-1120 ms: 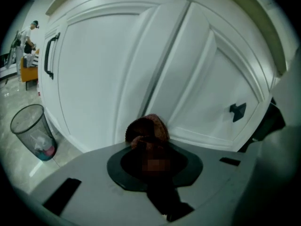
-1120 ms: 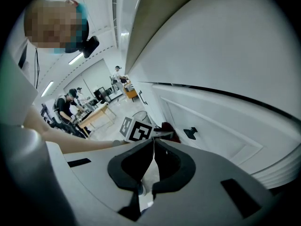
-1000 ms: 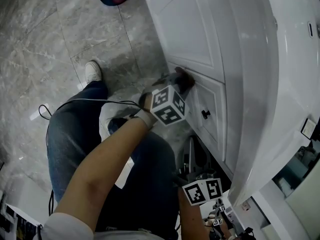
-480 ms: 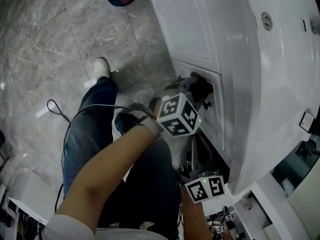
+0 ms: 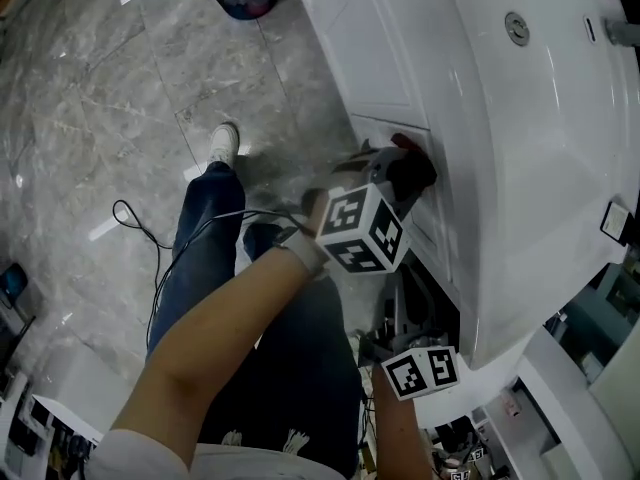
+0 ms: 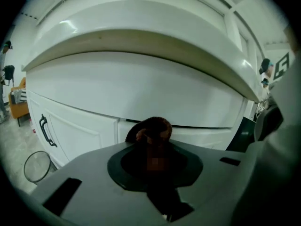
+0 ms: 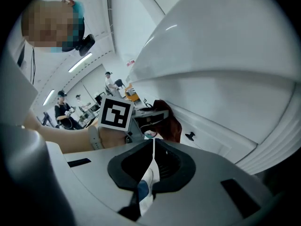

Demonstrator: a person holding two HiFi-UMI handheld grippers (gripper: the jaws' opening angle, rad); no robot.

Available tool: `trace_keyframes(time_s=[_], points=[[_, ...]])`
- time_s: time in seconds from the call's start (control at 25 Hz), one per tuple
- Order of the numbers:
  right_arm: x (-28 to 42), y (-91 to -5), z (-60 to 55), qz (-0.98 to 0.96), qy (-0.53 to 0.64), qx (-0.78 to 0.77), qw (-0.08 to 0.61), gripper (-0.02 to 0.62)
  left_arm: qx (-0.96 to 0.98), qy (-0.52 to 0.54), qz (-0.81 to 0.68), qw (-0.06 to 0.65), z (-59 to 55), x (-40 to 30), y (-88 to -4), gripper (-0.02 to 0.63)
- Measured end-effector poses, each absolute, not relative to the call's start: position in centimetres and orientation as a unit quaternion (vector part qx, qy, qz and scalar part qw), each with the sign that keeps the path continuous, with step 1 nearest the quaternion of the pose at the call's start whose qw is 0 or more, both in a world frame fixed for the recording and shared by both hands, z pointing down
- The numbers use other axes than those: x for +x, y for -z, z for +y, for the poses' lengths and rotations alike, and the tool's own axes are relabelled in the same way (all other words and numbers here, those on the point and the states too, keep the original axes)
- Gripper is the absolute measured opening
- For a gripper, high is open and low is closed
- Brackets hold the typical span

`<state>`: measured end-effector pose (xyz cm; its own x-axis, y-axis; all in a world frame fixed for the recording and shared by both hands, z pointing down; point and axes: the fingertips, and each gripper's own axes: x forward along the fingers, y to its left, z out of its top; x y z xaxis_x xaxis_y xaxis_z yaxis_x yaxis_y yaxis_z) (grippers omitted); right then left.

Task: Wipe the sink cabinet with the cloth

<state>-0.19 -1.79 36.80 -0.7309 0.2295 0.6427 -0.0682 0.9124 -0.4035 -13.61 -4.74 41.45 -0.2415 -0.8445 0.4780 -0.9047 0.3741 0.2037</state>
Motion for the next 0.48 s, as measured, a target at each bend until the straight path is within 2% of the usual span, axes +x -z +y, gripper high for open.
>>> trace_keyframes(time_s=[0.48], points=[[2.8, -36.0, -2.2, -0.913, -0.244, 0.070, 0.318, 0.028, 0.615, -0.073, -0.734, 0.279, -5.9, -9.0, -41.0, 0.067]])
